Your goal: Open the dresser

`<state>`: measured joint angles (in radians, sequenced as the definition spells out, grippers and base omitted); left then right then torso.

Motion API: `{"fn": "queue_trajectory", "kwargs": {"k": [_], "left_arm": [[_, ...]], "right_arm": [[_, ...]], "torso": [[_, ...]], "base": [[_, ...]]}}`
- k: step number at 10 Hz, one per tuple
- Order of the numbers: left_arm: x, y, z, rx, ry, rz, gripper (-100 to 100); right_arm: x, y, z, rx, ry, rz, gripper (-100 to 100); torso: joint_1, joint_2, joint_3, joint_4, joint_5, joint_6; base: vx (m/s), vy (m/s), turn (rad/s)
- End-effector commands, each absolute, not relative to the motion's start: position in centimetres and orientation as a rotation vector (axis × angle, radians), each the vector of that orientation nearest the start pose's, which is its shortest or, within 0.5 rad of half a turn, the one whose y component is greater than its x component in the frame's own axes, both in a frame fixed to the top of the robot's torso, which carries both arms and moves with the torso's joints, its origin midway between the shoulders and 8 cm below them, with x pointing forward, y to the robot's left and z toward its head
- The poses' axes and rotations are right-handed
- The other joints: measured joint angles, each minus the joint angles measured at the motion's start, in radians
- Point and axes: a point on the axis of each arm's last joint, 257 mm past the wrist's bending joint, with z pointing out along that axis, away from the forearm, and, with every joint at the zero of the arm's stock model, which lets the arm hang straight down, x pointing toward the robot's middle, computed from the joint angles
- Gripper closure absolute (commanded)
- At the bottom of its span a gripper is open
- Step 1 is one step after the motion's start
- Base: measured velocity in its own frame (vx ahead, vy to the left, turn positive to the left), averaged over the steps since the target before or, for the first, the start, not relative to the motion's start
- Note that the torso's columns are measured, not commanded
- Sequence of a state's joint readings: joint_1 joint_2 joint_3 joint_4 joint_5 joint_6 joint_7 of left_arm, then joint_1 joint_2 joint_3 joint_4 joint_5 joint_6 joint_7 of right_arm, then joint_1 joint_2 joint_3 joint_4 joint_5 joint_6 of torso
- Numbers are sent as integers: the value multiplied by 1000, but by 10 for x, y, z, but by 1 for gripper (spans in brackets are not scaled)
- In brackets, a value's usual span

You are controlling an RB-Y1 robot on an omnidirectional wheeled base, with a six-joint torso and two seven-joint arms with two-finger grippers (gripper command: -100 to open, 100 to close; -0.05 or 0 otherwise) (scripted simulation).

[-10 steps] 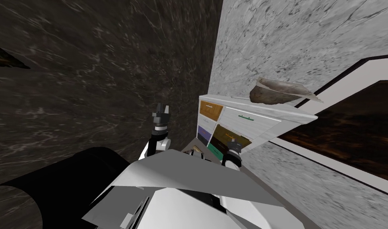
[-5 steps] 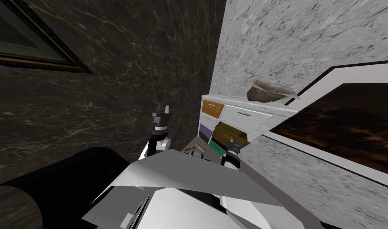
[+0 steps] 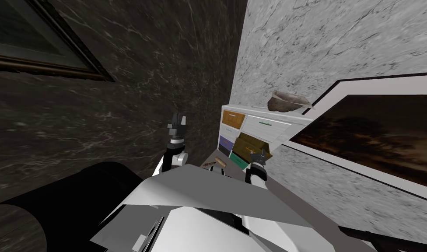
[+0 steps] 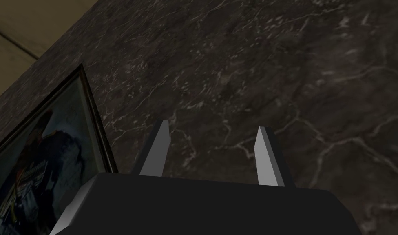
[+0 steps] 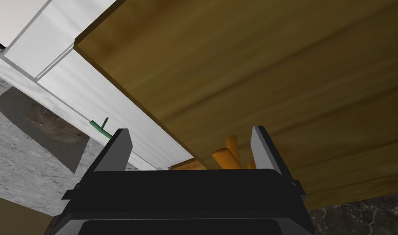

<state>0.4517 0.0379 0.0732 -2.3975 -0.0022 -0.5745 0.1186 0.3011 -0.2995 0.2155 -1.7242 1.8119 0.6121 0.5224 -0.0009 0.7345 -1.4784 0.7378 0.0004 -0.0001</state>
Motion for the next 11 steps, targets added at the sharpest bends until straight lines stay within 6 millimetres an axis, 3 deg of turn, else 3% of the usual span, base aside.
{"fn": "queue_trajectory", "kwargs": {"k": [1,4,5,6,11], "left_arm": [[300,279,102,-459,460,-1411,0],[300,279,102,-459,460,-1411,0],[300,279,102,-459,460,-1411,0],[300,279,102,-459,460,-1411,0],[300,279,102,-459,460,-1411,0]], "right_arm": [[438,-364,-220,-513,1484,-1117,-100],[450,-367,-201,-533,1462,-1093,-100],[443,-368,-213,-538,1485,-1092,-100],[443,-368,-215,-545,1489,-1091,0],[440,-367,-224,-557,1506,-1086,0]], "torso": [[1,3,2,0,0,0],[4,10,6,6,4,1],[6,13,7,9,6,1],[5,12,7,7,4,0],[2,5,3,2,1,0]], "base": [[-6,46,-80],[-15,55,-81],[3,20,-21],[0,0,0],[0,0,0]]}}
